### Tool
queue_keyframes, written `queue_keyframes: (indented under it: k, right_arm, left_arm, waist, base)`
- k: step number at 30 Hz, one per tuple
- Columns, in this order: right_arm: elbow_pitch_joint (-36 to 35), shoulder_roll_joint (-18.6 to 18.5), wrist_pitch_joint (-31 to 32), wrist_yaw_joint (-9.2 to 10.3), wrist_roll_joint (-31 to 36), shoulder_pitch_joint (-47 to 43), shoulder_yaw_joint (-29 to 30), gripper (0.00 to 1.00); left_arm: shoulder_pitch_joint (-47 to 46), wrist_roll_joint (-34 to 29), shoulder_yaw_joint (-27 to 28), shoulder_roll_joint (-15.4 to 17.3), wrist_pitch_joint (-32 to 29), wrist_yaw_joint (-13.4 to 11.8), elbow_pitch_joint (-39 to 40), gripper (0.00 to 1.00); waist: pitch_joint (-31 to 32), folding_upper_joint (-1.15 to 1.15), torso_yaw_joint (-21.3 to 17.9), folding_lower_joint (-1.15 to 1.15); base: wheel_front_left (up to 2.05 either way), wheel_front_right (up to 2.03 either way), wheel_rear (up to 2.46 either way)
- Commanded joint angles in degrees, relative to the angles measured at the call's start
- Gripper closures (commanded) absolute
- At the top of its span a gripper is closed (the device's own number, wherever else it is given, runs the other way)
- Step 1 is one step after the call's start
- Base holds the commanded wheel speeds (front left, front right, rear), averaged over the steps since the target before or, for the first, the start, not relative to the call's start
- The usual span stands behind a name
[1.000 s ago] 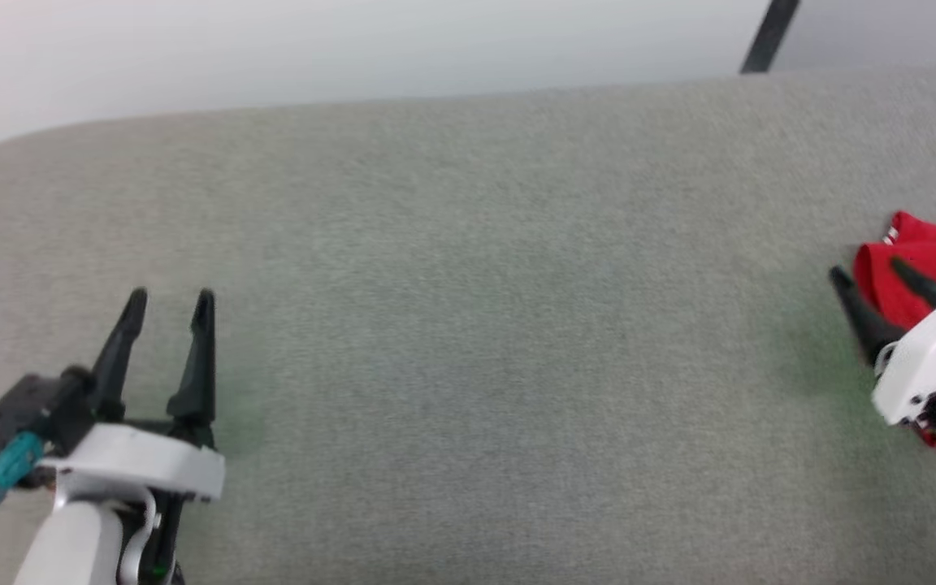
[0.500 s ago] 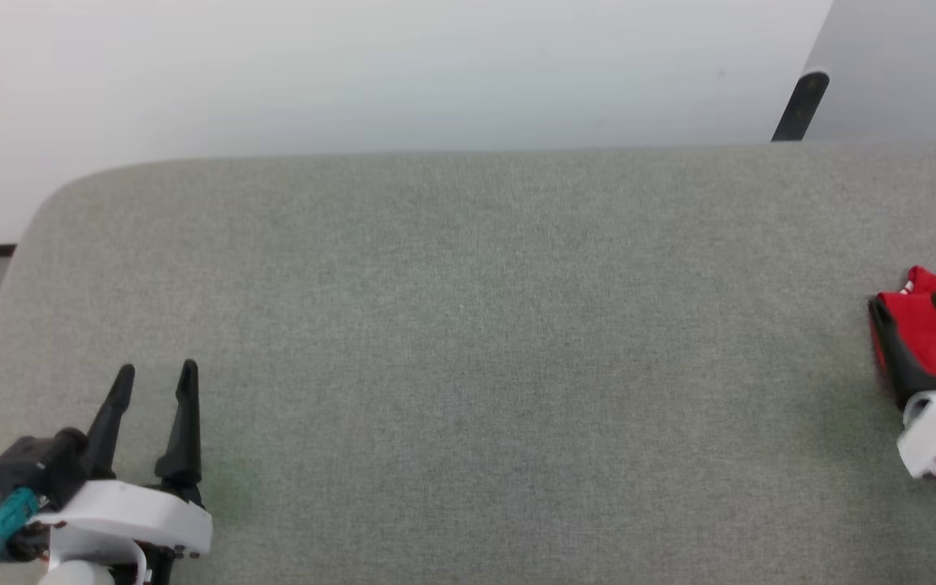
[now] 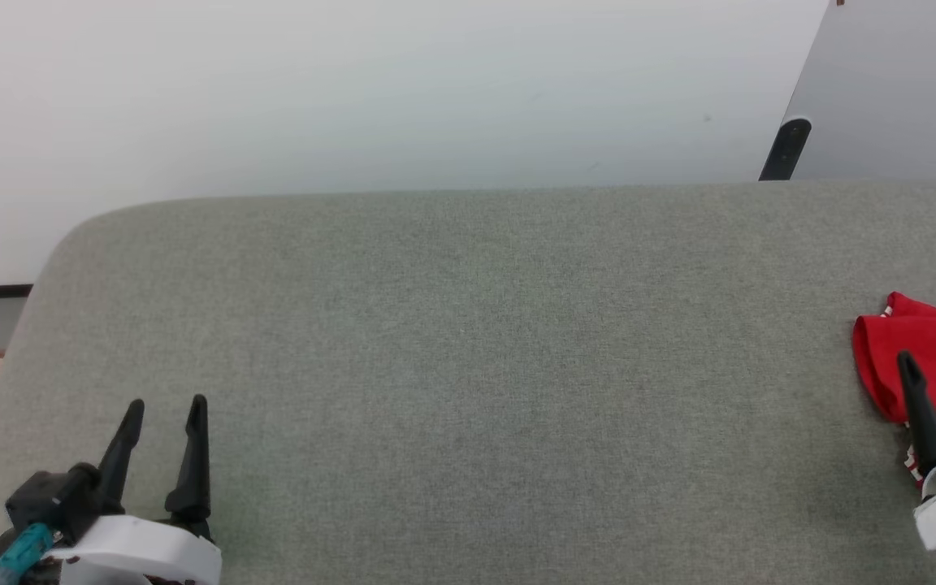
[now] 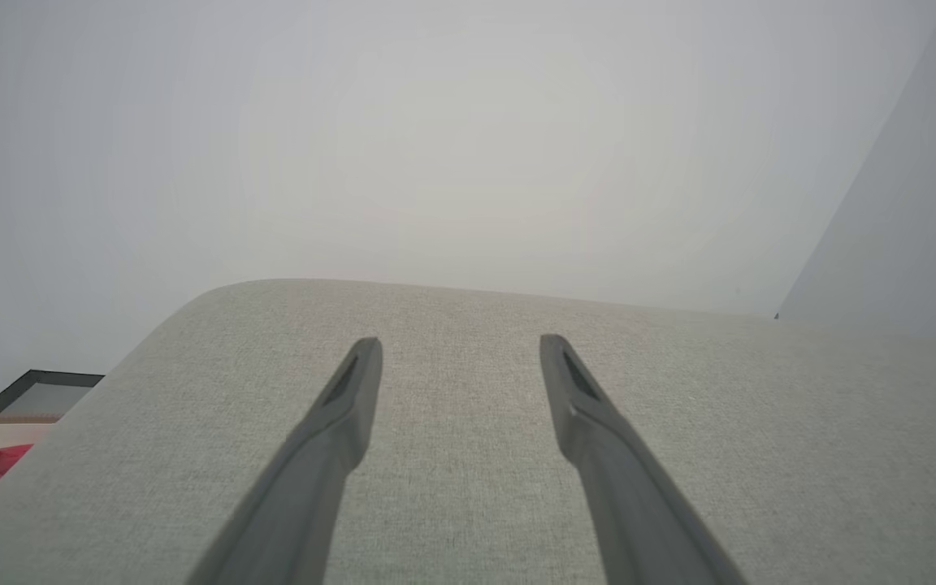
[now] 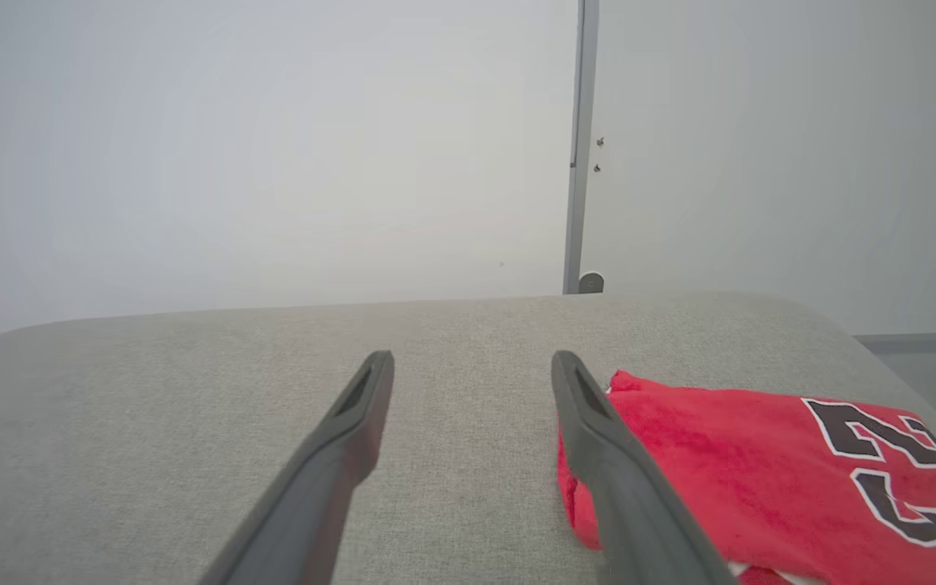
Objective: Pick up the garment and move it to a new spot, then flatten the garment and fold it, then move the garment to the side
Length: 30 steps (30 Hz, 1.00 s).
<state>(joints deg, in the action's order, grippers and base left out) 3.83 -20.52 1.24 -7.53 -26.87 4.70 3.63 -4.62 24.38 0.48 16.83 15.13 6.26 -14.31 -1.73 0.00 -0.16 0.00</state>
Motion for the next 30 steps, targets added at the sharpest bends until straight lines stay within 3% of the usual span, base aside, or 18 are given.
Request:
queue_keyframes:
  k: [1,12,30]
  right_arm:
    - [-1.36,0.95,0.16,0.08,0.57,-1.09,0.67,0.00]
    - [-5.83,4.29,1.74,0.08,1.82,-5.25,1.46,0.00]
    - [-5.93,4.92,1.72,0.08,1.68,-3.97,1.15,0.00]
  left_arm:
    - [0.68,-0.52,0.21,-0.06,-0.05,0.26,0.28,0.00]
    - [4.18,-0.57,0.67,-0.52,-0.25,-0.54,3.57,0.00]
    - [2.83,1.26,0.14,-0.51,-0.68,-0.70,5.03,0.00]
  waist:
    - [0.20,0.00,0.07,0.00]
    - [0.00,0.00,-0.04,0.00]
    - [-1.20,0.00,0.06,0.00]
  base:
    - [0.00,0.00,0.00]
    - [0.00,0.00,0.00]
    - [0.00,0.00,0.00]
